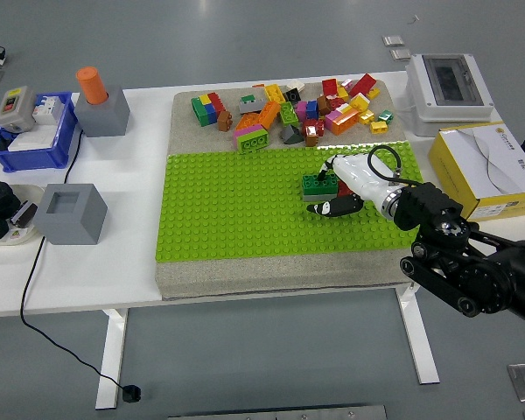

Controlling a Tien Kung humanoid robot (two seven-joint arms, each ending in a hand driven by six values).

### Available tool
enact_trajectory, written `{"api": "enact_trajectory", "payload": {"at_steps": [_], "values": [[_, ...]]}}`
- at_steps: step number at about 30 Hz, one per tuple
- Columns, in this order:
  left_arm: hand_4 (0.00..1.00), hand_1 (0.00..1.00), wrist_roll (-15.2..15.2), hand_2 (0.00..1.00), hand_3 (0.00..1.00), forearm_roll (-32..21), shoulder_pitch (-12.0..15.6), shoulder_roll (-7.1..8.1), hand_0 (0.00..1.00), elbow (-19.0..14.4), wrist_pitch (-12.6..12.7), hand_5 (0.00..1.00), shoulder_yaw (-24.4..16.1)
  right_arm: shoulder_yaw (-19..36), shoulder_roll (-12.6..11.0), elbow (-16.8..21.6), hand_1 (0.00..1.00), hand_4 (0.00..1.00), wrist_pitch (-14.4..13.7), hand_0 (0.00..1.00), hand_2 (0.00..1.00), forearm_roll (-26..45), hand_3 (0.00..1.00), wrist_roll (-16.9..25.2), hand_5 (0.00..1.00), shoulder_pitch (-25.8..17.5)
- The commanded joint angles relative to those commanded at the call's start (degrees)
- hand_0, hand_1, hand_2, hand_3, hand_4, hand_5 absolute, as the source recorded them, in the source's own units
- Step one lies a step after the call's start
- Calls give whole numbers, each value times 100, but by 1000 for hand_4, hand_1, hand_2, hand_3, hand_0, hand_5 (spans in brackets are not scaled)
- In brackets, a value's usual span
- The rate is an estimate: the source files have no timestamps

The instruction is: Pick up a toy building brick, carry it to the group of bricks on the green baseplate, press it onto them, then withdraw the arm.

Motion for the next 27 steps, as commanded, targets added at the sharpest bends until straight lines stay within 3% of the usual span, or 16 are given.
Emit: {"api": "enact_trajectory", "payload": {"at_steps": [27], "values": [[998,774,-51,719,445,-162,9,14,780,0,21,830,82,-148,-5,-84,775,855,-7,788,848,44,635,10,580,-26]]}}
